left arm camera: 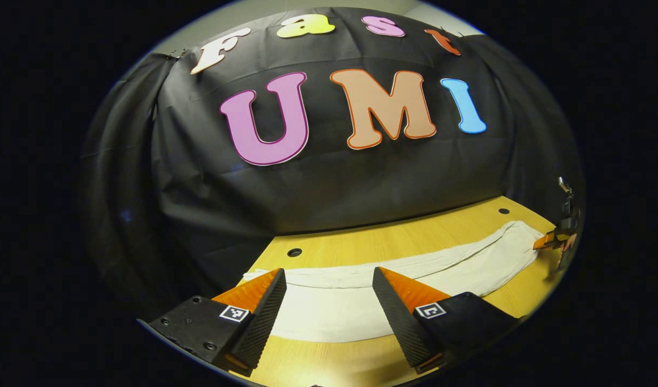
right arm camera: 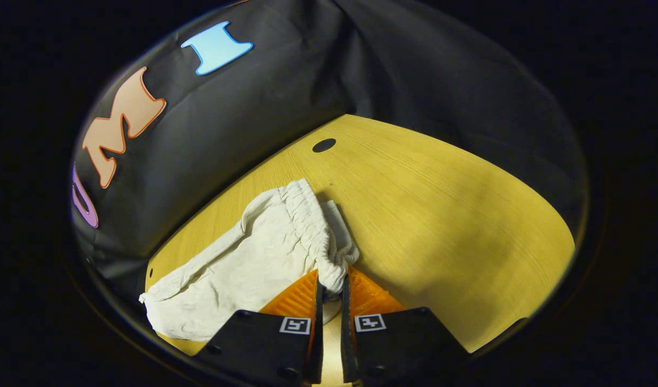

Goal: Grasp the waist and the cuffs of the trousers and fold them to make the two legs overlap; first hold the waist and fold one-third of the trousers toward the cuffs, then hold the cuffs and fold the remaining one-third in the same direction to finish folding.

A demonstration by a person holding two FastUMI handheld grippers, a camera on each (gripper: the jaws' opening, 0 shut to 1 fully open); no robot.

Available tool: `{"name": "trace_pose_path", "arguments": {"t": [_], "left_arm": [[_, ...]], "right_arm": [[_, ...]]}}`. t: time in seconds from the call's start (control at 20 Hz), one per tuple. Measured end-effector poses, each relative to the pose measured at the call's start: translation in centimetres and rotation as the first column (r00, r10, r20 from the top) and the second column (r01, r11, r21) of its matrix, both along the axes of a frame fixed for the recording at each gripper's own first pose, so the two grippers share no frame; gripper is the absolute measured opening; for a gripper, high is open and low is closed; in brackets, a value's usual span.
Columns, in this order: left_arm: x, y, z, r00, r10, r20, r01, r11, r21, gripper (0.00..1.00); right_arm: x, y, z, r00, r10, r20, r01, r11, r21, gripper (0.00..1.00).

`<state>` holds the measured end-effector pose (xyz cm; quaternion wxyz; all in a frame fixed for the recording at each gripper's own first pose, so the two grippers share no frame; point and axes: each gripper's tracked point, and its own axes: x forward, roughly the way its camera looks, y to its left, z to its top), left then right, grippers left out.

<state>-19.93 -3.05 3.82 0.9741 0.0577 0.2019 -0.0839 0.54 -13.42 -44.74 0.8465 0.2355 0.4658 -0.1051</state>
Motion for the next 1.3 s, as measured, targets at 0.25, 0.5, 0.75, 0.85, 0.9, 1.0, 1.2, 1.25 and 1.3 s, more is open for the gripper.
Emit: {"name": "trace_pose_path", "arguments": {"t": [0.25, 0.5, 0.75, 0.85, 0.9, 1.0, 1.2, 1.25, 1.3], "left_arm": [[-0.7, -0.3, 0.6, 0.999, 0.046, 0.007, -0.046, 0.999, -0.017, 0.96], [-0.9, -0.7, 0.5, 0.999, 0.053, -0.008, -0.053, 0.998, -0.037, 0.96], [0.3, -0.1, -0.1, 0.999, 0.033, -0.017, -0.034, 0.998, -0.054, 0.96], [0.7, 0.3, -0.4, 0.999, 0.025, -0.021, -0.026, 0.997, -0.07, 0.96], [0.8, 0.4, -0.4, 1.0, 0.018, -0.024, -0.02, 0.997, -0.072, 0.96], [1.2, 1.3, -0.7, 1.0, 0.014, -0.023, -0.016, 0.998, -0.068, 0.96], [1.7, 3.3, -1.1, 1.0, 0.018, -0.025, -0.019, 0.997, -0.08, 0.96], [1.7, 3.9, -1.2, 0.999, 0.021, -0.028, -0.024, 0.996, -0.083, 0.96], [1.8, 4.5, -1.4, 0.999, 0.025, -0.031, -0.028, 0.996, -0.085, 0.96]], "right_arm": [[0.1, -0.1, 0.5, 1.0, -0.022, 0.004, 0.022, 1.0, -0.006, 0.16], [0.5, -0.1, 1.0, 0.998, -0.056, 0.019, 0.056, 0.997, -0.052, 0.15], [2.2, 1.6, 6.3, 0.992, -0.035, 0.122, 0.038, 0.999, -0.021, 0.15], [3.7, 4.5, 8.8, 0.986, 0.011, 0.167, -0.007, 1.0, -0.024, 0.15], [4.3, 5.8, 9.8, 0.982, 0.029, 0.187, -0.025, 0.999, -0.02, 0.15], [4.9, 8.6, 11.9, 0.971, 0.064, 0.228, -0.064, 0.998, -0.009, 0.16], [6.3, 13.5, 15.1, 0.947, 0.142, 0.288, -0.141, 0.99, -0.024, 0.16], [6.6, 14.8, 15.8, 0.941, 0.152, 0.302, -0.154, 0.988, -0.019, 0.15], [6.7, 16.0, 16.3, 0.937, 0.165, 0.309, -0.169, 0.986, -0.014, 0.15]]}}
